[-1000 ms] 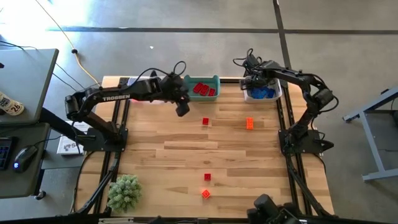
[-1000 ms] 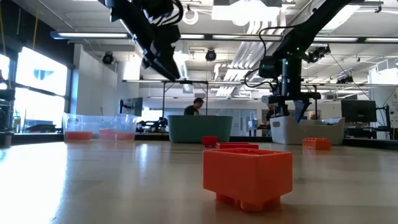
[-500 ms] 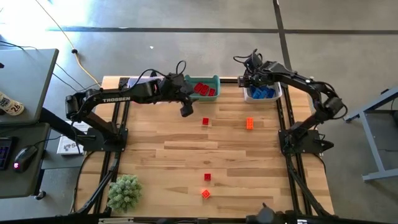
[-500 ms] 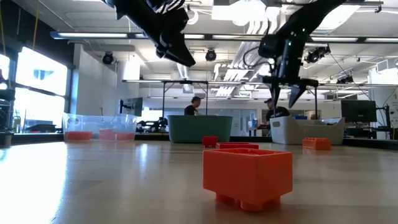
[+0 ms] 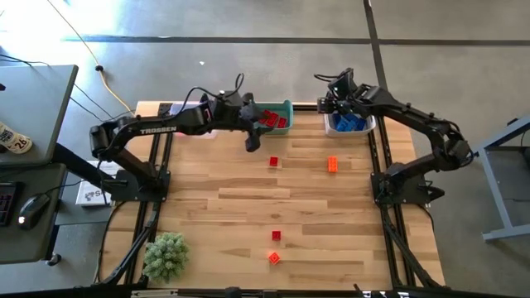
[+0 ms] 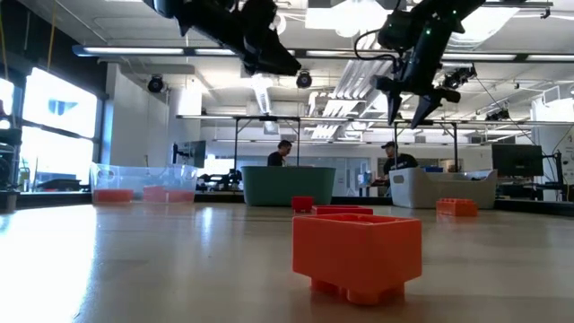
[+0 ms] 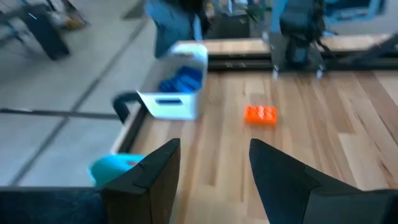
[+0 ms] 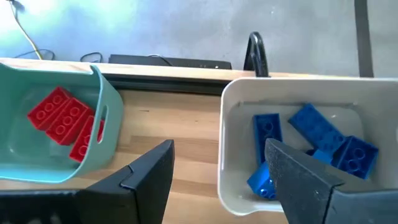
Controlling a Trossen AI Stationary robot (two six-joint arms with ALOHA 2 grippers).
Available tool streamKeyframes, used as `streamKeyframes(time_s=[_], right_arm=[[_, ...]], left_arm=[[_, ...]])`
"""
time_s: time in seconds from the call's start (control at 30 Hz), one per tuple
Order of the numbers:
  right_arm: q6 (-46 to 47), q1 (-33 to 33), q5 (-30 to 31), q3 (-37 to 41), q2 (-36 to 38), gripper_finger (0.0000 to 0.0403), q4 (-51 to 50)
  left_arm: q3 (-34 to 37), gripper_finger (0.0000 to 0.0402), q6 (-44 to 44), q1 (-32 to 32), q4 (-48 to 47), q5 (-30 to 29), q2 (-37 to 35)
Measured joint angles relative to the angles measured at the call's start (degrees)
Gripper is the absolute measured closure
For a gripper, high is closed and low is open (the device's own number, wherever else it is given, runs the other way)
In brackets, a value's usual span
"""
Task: Sort & place blocks by color
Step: Put the red game piece into the green bin
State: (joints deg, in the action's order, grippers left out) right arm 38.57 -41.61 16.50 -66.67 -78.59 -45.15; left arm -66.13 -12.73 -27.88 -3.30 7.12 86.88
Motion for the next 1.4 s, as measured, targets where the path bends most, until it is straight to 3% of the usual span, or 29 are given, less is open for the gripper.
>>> streamKeyframes(time_s=[0.37,0.8,1.4], right_arm=[[0.2,0.9,-0.1,0.0,-0.5,0.0163,0.0],[0.0,0.9,-0.2,0.0,-0.5,0.0163,0.0],[-0.2,0.9,-0.4,0.0,-0.5,0.0163,-0.1]], left_arm=[[0.0,0.0219,-2.4,1.3,0.0,7.6,11.5],[0.0,0.0219,-4.4,3.6,0.9,4.4,21.4],[0.0,0.0219,-7.3,3.7,1.3,3.6,24.0]])
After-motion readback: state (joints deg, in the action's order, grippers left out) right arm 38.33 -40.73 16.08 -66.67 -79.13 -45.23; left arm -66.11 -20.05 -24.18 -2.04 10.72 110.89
